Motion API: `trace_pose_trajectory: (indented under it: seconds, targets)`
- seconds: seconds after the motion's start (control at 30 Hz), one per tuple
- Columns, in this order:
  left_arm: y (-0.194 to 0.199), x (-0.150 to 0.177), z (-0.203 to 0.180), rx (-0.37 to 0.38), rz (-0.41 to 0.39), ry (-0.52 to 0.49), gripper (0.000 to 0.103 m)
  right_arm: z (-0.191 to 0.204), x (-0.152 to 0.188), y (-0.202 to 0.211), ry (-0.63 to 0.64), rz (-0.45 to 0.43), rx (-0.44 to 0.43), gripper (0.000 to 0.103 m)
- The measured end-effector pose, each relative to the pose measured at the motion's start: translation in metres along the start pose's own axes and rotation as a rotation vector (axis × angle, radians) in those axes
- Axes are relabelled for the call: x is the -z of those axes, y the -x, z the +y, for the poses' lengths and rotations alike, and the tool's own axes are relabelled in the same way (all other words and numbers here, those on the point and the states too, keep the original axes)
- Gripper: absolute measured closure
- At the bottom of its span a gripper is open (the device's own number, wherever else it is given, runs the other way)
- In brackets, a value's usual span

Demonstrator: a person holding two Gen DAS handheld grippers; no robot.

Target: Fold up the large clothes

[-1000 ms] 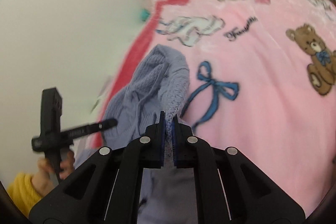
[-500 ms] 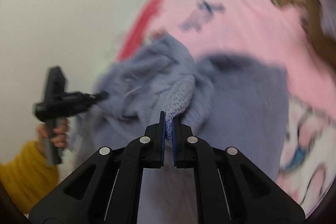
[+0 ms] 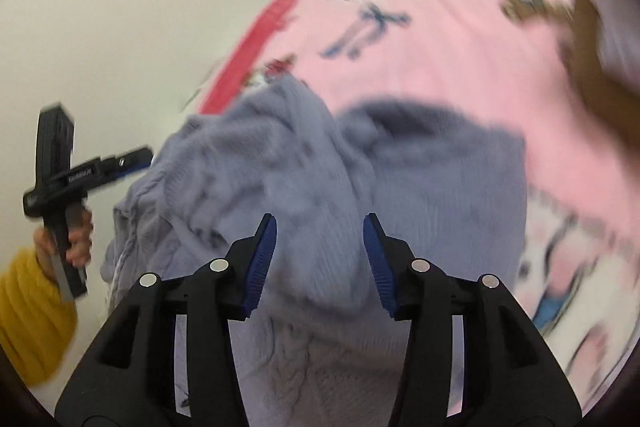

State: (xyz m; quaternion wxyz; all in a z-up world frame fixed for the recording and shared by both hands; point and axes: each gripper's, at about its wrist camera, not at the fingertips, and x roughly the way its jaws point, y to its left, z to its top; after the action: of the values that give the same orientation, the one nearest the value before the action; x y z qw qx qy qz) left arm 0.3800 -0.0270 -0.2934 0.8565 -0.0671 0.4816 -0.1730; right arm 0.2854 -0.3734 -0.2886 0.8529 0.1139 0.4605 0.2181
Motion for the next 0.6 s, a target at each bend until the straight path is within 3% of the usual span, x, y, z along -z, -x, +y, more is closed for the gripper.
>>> trace_pose_trajectory:
  seconds: [0.07,0.17,0.23,0.37,0.47,0.53,0.57,0.6]
  targets:
    - [-0.012,-0.026,-0.018,0.029,0.046,-0.120,0.030,0.007,-0.026,-0.011,0.062,0.022,0.007,0.048]
    - [-0.043,-0.056,-0.031,0.023,0.113,-0.219,0.029,0.015,-0.060,-0.042,0.157,0.071,0.015,0.047]
    - [-0.066,-0.067,-0.031,0.002,0.165,-0.224,0.029,0.016,-0.073,-0.066,0.180,0.119,0.026,0.047]
    - [-0.104,-0.077,-0.028,0.036,0.286,-0.223,0.029,0.014,-0.083,-0.103,0.181,0.181,0.024,0.047]
    - [-0.129,-0.069,-0.030,0.018,0.357,-0.273,0.031,0.010,-0.081,-0.118,0.155,0.218,0.002,0.059]
    - [-0.139,-0.062,-0.029,0.005,0.375,-0.293,0.050,0.008,-0.078,-0.125,0.141,0.199,-0.015,0.068]
    - [-0.141,-0.060,-0.029,0.010,0.380,-0.289,0.057,0.007,-0.076,-0.126,0.134,0.190,-0.025,0.079]
    - [-0.143,-0.057,-0.028,0.005,0.372,-0.286,0.071,0.006,-0.074,-0.126,0.125,0.180,-0.035,0.092]
